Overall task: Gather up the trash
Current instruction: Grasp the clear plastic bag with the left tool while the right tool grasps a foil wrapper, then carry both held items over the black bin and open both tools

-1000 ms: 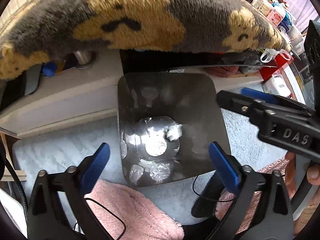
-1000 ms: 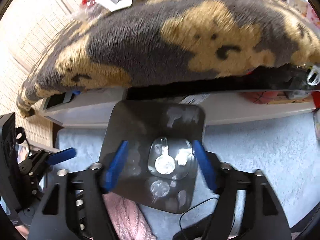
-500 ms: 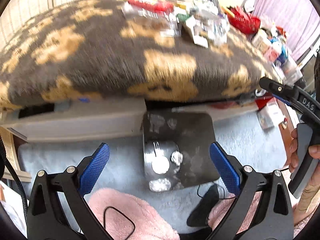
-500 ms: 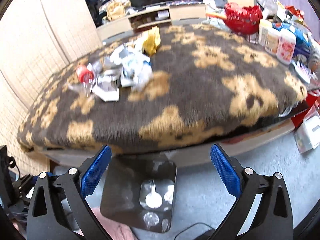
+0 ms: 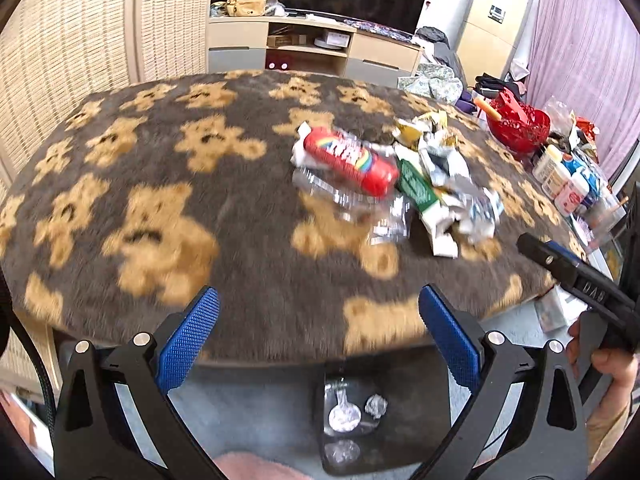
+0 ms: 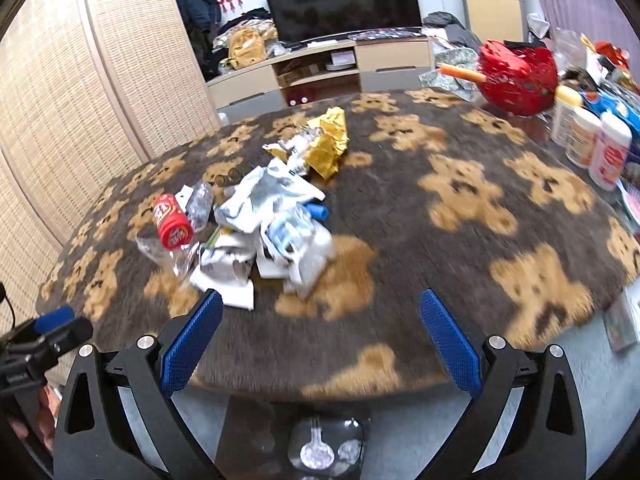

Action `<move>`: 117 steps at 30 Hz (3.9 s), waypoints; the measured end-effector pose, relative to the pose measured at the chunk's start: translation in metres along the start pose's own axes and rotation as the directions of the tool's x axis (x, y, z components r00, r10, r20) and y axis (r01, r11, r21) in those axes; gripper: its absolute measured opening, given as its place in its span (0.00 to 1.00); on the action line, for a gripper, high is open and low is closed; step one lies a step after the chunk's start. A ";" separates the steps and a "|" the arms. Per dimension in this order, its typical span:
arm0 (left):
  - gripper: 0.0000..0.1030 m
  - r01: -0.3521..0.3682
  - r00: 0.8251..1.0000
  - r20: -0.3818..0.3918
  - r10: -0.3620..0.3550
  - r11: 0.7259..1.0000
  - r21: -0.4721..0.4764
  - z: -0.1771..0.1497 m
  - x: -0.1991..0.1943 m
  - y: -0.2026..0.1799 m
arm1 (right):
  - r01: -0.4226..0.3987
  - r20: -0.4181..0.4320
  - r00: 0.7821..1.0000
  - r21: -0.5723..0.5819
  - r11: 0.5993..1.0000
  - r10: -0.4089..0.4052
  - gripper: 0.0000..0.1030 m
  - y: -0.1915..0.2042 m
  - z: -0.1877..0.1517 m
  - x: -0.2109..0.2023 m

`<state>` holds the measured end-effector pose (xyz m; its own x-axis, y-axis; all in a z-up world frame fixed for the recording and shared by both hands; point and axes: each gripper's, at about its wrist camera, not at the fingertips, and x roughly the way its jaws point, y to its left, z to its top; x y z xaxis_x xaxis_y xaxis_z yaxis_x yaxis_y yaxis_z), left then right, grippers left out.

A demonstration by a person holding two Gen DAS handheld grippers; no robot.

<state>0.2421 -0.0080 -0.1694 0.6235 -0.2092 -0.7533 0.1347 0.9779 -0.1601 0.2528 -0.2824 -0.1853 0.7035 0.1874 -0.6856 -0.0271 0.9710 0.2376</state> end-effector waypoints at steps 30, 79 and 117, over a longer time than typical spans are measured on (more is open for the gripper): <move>0.32 0.063 0.993 -0.097 -0.061 0.998 0.023 0.054 0.110 -0.015 | -0.053 -0.007 0.999 -0.067 0.996 0.052 0.28 0.009 0.024 0.044; 0.05 -0.019 0.954 0.300 -0.012 0.995 0.100 0.055 -0.142 -0.032 | -0.085 0.282 0.952 -0.136 0.987 0.120 0.18 0.062 0.041 -0.149; 0.05 0.135 0.987 -0.103 -0.124 0.984 0.113 -0.129 -0.035 -0.064 | -0.037 -0.136 0.990 -0.037 0.999 0.032 0.20 0.023 -0.128 -0.075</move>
<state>0.1118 -0.0632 -0.2150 0.5190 -0.3274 -0.7896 0.3040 0.9340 -0.1875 0.1085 -0.2548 -0.2165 0.5987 0.2370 -0.7651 -0.0794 0.9681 0.2377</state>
